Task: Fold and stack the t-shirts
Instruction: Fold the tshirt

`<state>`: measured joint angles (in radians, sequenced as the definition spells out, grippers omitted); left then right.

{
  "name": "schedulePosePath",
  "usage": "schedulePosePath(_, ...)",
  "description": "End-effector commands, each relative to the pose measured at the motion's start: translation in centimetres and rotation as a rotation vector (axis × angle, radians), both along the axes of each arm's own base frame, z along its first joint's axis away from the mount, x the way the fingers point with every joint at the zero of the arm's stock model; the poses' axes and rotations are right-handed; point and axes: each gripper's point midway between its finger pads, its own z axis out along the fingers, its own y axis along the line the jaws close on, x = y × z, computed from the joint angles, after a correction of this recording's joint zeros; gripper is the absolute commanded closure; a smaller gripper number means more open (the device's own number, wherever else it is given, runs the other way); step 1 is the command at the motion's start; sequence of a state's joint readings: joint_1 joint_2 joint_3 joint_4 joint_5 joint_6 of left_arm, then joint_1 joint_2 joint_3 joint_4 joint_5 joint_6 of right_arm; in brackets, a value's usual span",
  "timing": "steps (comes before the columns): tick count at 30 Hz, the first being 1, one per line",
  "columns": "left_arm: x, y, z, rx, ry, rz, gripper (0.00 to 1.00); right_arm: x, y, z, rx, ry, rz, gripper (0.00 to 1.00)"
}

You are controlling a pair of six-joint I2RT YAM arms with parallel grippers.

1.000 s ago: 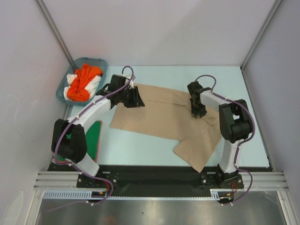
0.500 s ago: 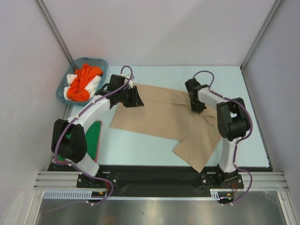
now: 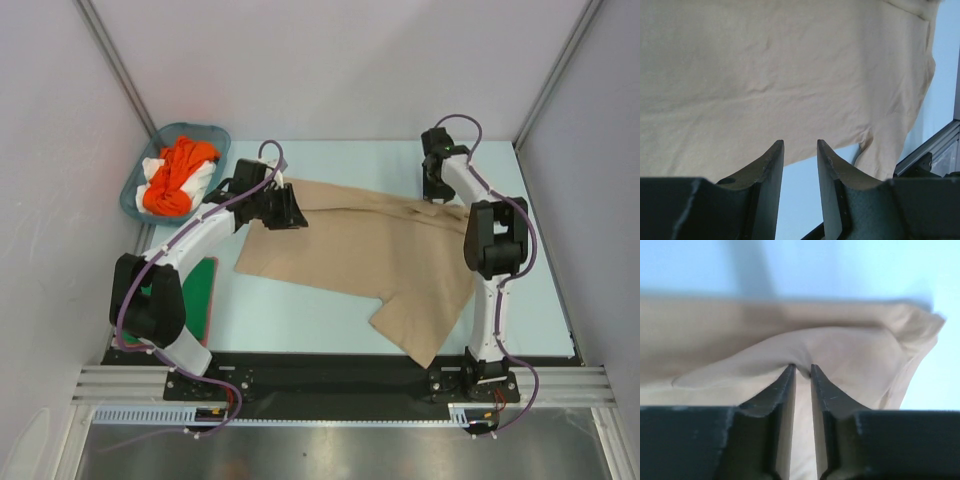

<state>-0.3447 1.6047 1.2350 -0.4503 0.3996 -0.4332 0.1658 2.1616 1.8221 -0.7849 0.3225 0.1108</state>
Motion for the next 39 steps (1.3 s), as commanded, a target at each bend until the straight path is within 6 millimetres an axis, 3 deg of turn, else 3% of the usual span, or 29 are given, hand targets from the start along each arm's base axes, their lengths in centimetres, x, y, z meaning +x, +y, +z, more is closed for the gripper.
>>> schedulePosePath(1,0.0,-0.2,0.3,-0.016,-0.019,-0.029,0.62,1.4,-1.4,2.1,0.036,-0.014,-0.036,0.53)
schedulePosePath(4,-0.1,0.0,0.1,-0.011,-0.017,-0.029,0.62,-0.3,0.8,3.5,0.111,-0.015,-0.03,0.53)
schedulePosePath(6,0.1,-0.1,-0.1,-0.013,-0.015,-0.029,0.62,-0.5,2.0,5.9,0.141,-0.114,-0.013,0.58)
schedulePosePath(7,0.2,-0.2,0.0,-0.019,-0.014,-0.028,0.62,-1.9,2.5,4.0,0.175,-0.084,-0.022,0.6)
schedulePosePath(9,0.4,-0.5,-0.2,-0.031,-0.005,-0.032,0.62,-1.7,2.2,3.4,0.216,-0.101,-0.057,0.71)
schedulePosePath(10,0.5,-0.6,0.0,-0.037,-0.008,-0.034,0.62,-1.6,2.5,2.9,0.259,-0.088,-0.076,0.73)
schedulePosePath(14,0.6,-0.9,0.4,-0.048,-0.014,-0.046,0.62,-2.5,1.4,-0.2,0.338,-0.004,-0.155,0.58)
schedulePosePath(15,0.6,-0.9,0.4,-0.045,-0.019,-0.049,0.62,-1.9,0.7,0.2,0.356,-0.043,-0.162,0.55)
schedulePosePath(21,0.5,-0.3,0.1,-0.041,-0.008,-0.048,0.62,-1.2,0.6,-1.9,0.475,-0.07,-0.144,0.5)
schedulePosePath(23,0.6,-0.2,0.1,-0.042,-0.008,-0.05,0.62,-0.4,1.0,-1.6,0.52,-0.124,-0.15,0.49)
schedulePosePath(24,0.7,-0.2,0.2,-0.043,-0.011,-0.049,0.62,-1.0,1.4,-2.4,0.549,-0.114,-0.174,0.49)
schedulePosePath(25,0.8,-0.1,0.2,-0.042,-0.009,-0.046,0.62,-0.8,0.1,-2.1,0.572,-0.135,-0.21,0.49)
schedulePosePath(27,0.7,-0.2,0.2,-0.045,-0.004,-0.048,0.62,-0.7,0.4,-2.3,0.608,-0.159,-0.213,0.51)
schedulePosePath(39,0.7,0.1,0.4,-0.059,0.002,-0.044,0.62,-0.1,0.1,-0.1,0.726,-0.246,-0.27,0.52)
